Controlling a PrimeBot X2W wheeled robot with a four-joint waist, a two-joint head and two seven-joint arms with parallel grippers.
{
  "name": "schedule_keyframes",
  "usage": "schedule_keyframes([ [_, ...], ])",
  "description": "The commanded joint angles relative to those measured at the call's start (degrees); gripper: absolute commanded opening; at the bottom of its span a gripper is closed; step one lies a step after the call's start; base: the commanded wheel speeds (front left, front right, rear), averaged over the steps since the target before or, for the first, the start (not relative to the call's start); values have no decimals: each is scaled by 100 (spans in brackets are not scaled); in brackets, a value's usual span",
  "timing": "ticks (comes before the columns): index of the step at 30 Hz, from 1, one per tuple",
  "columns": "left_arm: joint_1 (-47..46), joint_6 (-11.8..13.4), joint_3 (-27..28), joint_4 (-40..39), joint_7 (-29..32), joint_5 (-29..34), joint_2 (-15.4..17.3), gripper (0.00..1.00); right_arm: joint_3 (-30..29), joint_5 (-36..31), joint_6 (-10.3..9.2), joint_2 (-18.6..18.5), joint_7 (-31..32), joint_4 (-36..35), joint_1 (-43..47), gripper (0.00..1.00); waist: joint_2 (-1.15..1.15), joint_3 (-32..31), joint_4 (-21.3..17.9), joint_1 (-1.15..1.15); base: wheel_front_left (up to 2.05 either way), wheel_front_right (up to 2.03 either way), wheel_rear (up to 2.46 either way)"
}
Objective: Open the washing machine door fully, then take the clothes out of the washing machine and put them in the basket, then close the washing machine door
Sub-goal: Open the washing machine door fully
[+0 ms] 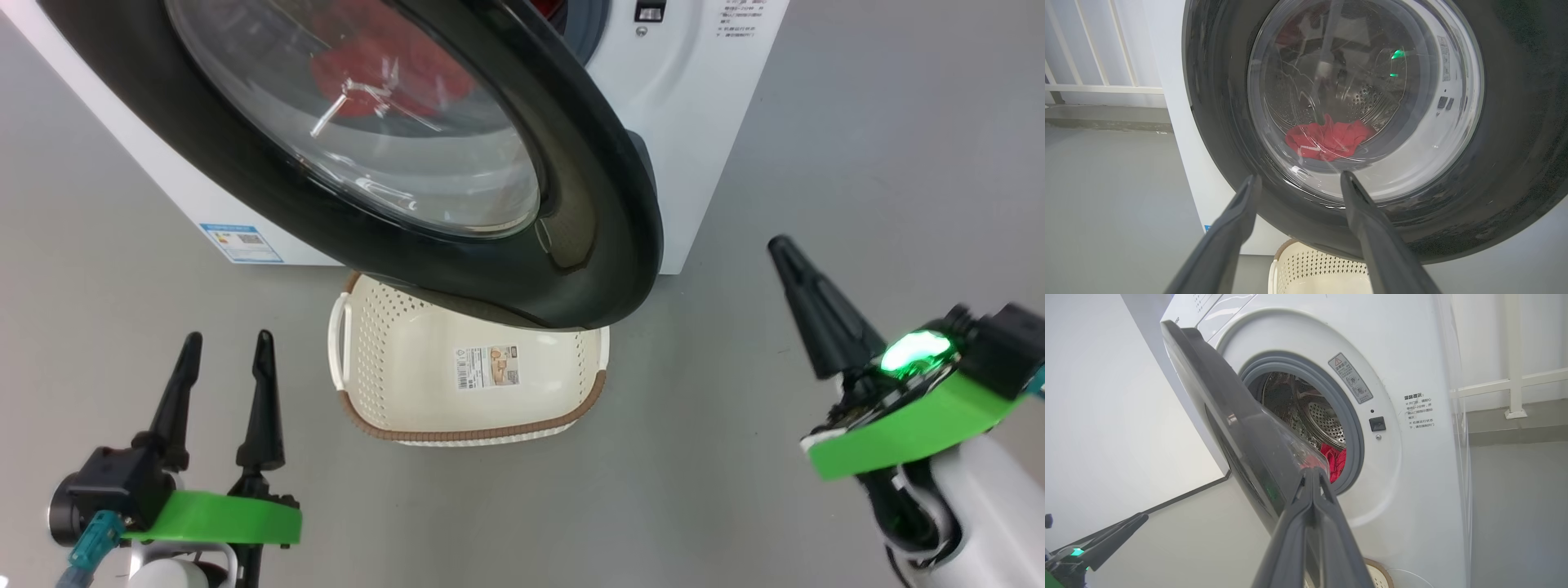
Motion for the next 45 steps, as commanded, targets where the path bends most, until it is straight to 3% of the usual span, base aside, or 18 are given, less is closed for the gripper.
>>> schedule_keyframes([
  [1,39,-18,184,-136,-46,64,112,100,66,328,9,-155,-69,-54,-152,0,0,6,2,0,0,0,0],
  [6,17,-18,181,-151,-46,64,111,100,122,1334,9,-337,-26,290,-476,0,0,31,22,0,0,0,0],
  [13,-16,-18,170,-157,-46,56,111,100,228,2817,9,-678,488,721,-1305,0,0,97,90,0,0,0,0],
  [23,-50,-18,173,-139,-46,11,111,100,214,4813,9,-704,2047,1343,-2112,0,0,162,266,0,0,0,0],
  [36,-103,-15,132,-91,-46,-84,111,100,239,5792,9,-463,3902,2214,-2982,0,0,245,444,0,0,0,0],
  [45,-74,-4,115,-67,-46,-106,111,100,265,5928,9,-313,4531,2432,-3137,0,0,209,557,0,0,0,0],
])
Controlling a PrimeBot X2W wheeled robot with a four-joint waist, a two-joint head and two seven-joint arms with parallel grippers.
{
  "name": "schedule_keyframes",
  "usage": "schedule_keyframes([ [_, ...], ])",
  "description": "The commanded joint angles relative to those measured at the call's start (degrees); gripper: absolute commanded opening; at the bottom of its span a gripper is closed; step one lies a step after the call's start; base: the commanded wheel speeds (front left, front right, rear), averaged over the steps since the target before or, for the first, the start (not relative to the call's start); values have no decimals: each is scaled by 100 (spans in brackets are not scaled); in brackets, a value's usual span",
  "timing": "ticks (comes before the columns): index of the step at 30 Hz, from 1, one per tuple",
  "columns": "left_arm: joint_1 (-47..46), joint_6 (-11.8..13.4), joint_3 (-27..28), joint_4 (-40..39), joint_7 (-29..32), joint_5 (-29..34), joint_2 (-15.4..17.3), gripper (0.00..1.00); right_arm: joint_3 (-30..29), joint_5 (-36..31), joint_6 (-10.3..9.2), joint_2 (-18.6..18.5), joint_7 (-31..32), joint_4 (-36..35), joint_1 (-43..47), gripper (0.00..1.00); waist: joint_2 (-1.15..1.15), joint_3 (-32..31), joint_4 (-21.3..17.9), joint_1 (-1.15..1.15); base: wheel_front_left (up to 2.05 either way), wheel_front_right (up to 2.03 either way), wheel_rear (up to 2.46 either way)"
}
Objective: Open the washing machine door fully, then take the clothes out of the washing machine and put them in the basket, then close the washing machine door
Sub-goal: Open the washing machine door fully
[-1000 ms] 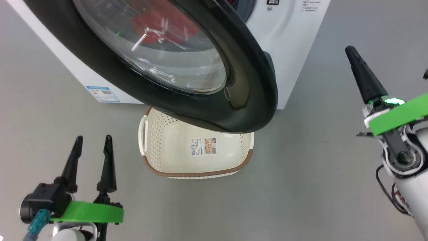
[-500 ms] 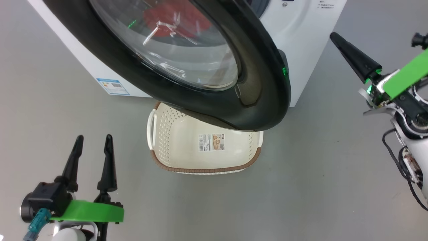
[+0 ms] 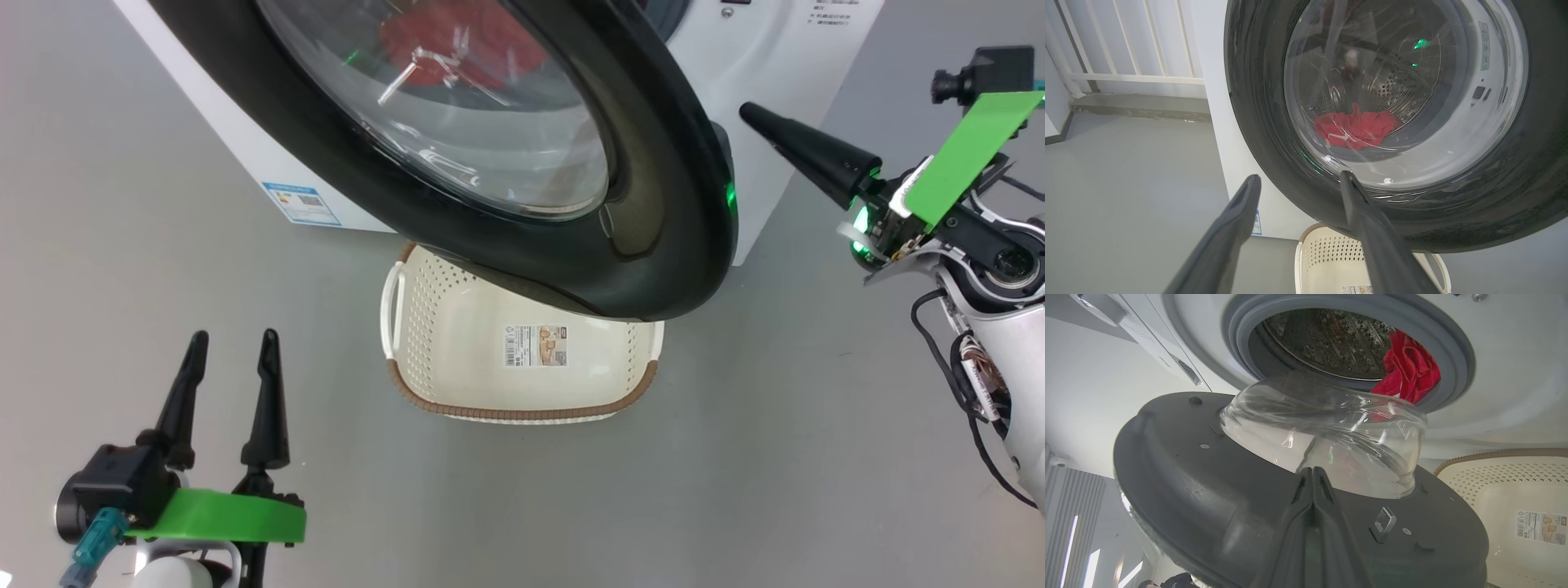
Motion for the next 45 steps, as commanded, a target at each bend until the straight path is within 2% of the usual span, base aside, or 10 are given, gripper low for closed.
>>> schedule_keyframes([
  [1,-35,-1,181,-108,-47,-25,113,100,70,27,9,41,112,-57,-126,0,0,-14,37,0,0,0,0],
  [21,71,13,157,-21,-47,-6,113,100,51,196,9,454,872,338,-95,0,0,-232,187,0,0,0,0],
  [31,191,13,223,8,-47,39,113,100,145,72,9,598,1142,66,316,0,0,-465,277,0,0,0,0],
  [45,453,24,320,26,-47,88,113,100,-34,117,9,810,1310,-557,1248,0,0,-878,648,0,0,0,0],
])
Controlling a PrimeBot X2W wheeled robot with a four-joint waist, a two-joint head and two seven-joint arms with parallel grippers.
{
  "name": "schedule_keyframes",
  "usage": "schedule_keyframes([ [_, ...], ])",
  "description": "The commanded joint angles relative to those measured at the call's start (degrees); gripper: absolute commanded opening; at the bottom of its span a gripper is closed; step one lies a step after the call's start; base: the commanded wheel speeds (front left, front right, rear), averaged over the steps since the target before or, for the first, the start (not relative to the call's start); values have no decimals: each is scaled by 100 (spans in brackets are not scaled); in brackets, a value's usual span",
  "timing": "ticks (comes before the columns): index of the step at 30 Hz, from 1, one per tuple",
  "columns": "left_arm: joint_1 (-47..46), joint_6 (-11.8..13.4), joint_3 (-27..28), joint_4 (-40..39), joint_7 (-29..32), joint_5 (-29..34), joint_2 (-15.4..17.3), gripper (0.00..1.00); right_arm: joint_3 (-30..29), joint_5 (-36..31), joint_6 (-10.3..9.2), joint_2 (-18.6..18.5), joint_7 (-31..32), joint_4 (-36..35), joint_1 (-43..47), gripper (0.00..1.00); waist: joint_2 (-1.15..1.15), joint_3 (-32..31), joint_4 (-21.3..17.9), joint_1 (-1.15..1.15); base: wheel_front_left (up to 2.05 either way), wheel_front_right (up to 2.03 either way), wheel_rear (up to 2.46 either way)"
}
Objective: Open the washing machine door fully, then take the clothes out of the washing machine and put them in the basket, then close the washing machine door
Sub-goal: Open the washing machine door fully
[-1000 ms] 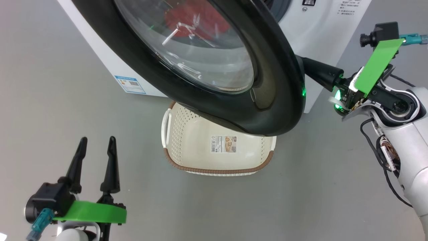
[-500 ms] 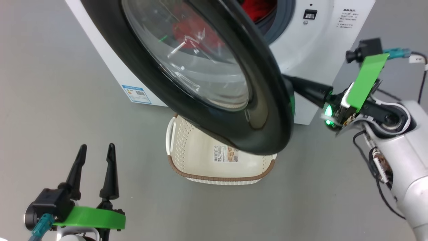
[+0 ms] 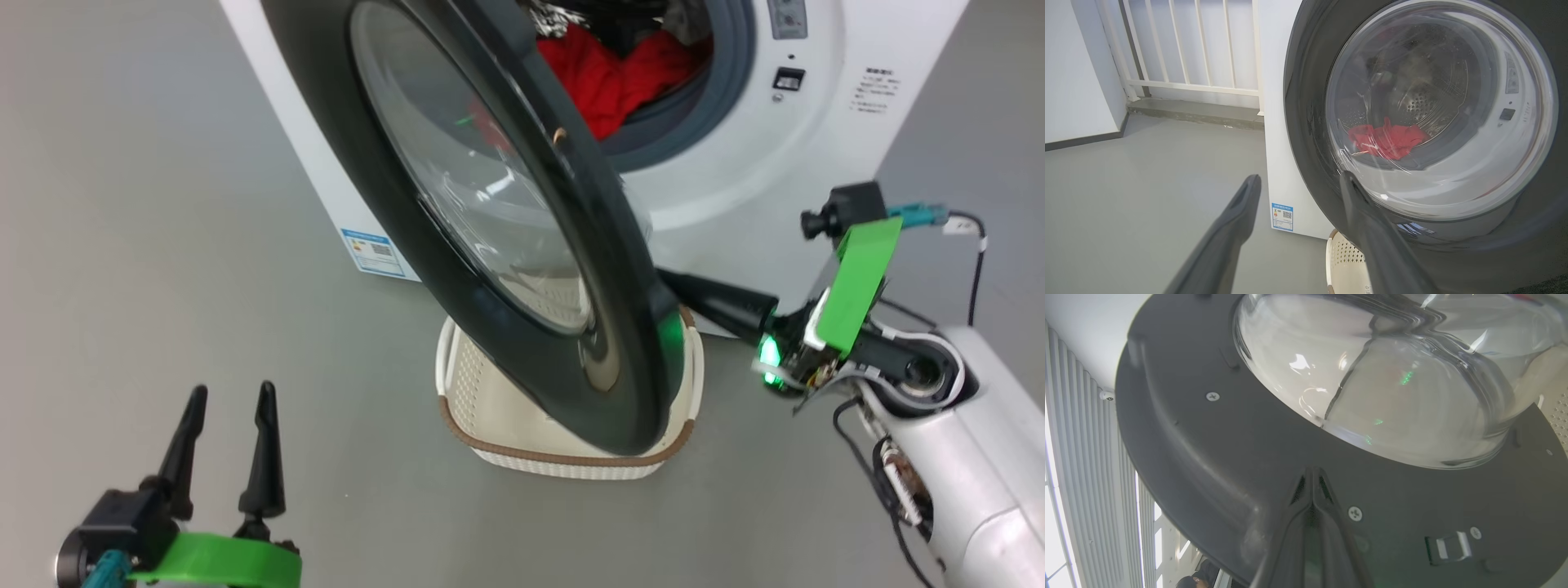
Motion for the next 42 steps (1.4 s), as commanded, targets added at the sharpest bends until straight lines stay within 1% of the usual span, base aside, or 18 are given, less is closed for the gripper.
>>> schedule_keyframes([
  [1,33,23,205,-98,-47,58,111,100,33,-10,10,106,77,-210,121,0,0,-104,112,0,0,0,0],
  [12,196,31,246,-66,-47,116,111,100,-86,-61,10,376,136,-491,676,0,0,-343,545,0,0,0,0],
  [28,322,23,280,-6,-47,170,111,100,-185,-237,10,755,309,-537,938,0,0,-576,1261,0,0,0,0],
  [38,380,49,404,-97,-47,128,111,100,43,-535,10,1195,432,-283,561,0,0,-518,1321,0,0,0,0],
  [42,396,72,410,-135,-47,109,111,100,134,-642,10,1359,359,-118,389,0,0,-488,1335,0,0,0,0],
])
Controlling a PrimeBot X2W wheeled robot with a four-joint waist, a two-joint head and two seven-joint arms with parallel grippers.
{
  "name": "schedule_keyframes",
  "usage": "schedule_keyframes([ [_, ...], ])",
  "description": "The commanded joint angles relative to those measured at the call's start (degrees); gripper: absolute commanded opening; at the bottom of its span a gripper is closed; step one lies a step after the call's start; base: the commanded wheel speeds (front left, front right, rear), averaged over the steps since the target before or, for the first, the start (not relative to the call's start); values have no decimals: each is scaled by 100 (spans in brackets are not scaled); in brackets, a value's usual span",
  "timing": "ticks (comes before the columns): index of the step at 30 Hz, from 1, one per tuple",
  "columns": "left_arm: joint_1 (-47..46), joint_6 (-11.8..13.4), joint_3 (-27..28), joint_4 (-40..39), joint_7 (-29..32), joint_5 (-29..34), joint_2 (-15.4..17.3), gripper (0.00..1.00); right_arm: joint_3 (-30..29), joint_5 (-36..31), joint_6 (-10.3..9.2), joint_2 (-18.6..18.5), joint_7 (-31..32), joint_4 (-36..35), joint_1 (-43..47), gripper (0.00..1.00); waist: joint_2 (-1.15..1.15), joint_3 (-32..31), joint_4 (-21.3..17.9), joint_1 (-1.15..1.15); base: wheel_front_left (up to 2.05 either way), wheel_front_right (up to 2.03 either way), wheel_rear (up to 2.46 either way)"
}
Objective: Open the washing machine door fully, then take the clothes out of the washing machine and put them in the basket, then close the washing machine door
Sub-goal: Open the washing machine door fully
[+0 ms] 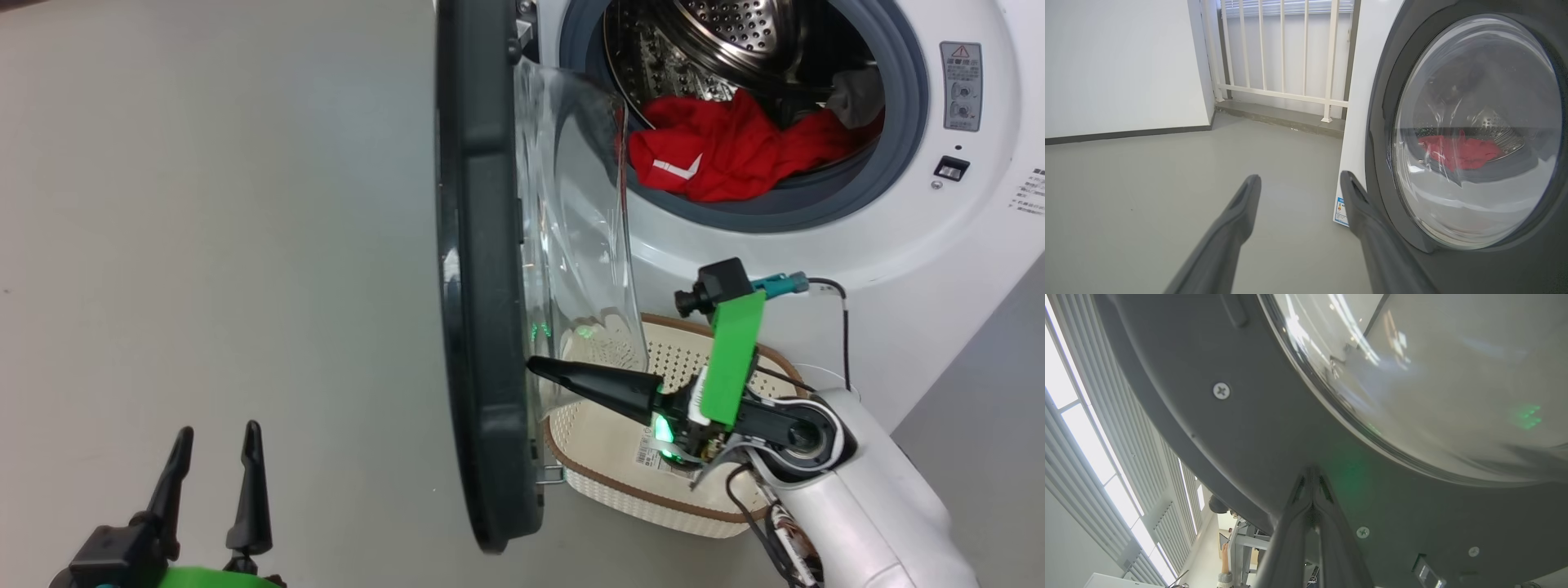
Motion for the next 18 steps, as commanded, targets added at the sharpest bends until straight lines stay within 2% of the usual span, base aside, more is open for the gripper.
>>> schedule_keyframes([
  [1,-14,64,202,-177,-47,3,108,100,123,-41,9,214,-51,-95,-240,0,0,19,9,0,0,0,0],
  [18,79,145,203,-266,-47,-47,108,100,412,-9,9,354,-195,100,-502,0,0,43,26,0,0,0,0],
])
